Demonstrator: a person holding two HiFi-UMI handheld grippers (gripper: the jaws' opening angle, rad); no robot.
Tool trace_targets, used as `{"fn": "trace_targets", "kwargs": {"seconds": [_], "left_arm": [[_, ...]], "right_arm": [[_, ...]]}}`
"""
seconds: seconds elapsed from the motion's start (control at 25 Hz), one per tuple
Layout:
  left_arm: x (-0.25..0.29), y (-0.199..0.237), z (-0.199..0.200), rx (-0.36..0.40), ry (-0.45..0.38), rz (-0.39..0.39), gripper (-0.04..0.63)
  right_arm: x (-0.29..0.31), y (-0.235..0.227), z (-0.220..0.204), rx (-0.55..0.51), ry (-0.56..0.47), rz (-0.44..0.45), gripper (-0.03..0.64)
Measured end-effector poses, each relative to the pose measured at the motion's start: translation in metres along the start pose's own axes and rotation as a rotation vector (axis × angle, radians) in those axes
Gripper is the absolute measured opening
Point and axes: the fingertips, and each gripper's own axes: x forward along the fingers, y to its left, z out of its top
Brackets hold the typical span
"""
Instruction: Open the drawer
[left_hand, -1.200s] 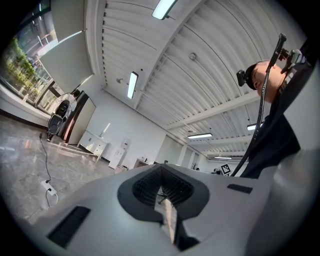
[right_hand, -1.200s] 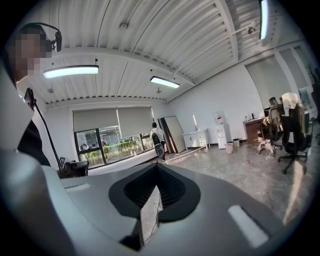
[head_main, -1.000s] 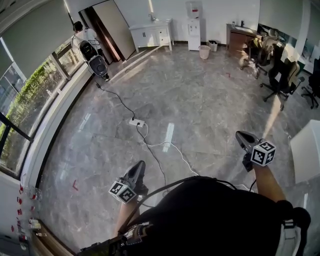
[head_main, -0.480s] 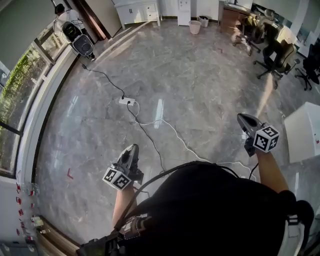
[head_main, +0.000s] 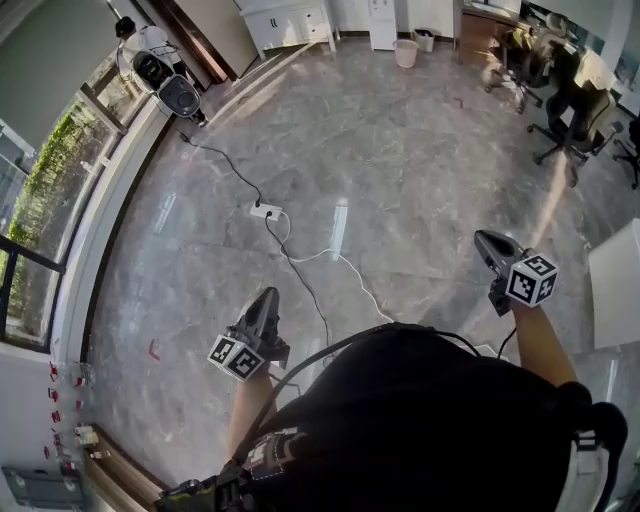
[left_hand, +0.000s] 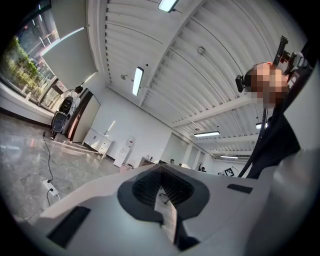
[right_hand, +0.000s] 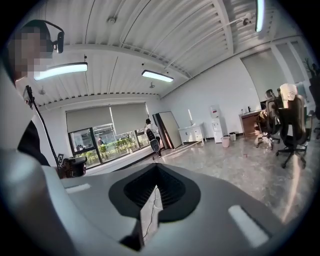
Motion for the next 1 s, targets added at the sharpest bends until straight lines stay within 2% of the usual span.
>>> {"fn": "trace_targets", "kwargs": {"seconds": [0.2,0.36,0.52,0.64,0.8,1.0], "left_arm": [[0.082,-0.04,0.004,-0.01,-0.055,0.026,0.0],[0.135,-0.041,-0.001,-0.043,-0.097,0.068,0.0],[0.172,-0.04,-0.004,-0.033,-0.058,0.09,0.0],[0.184,-0.019,0.001,-0.02,-0.049,0.114,0.0],[0.197,0.031,0.003,-0.045,-0.054,0.127,0.0],[0.231,0.111,0.027,-0.069,-0.054,0.046,0.0]], "right_arm": [[0.01,-0.086,0.038,-0.012,-0.008,0.061,-0.001],[0.027,-0.14,0.058,-0.018,-0.002,0.105,-0.002],[0.053,-0.175,0.067,0.009,0.007,0.132,-0.001],[0.082,-0.187,0.062,0.025,0.018,0.143,0.0],[0.128,-0.19,0.062,0.028,0.039,0.142,-0.001],[0.194,-0.179,0.096,-0.027,0.02,0.086,0.0]]}}
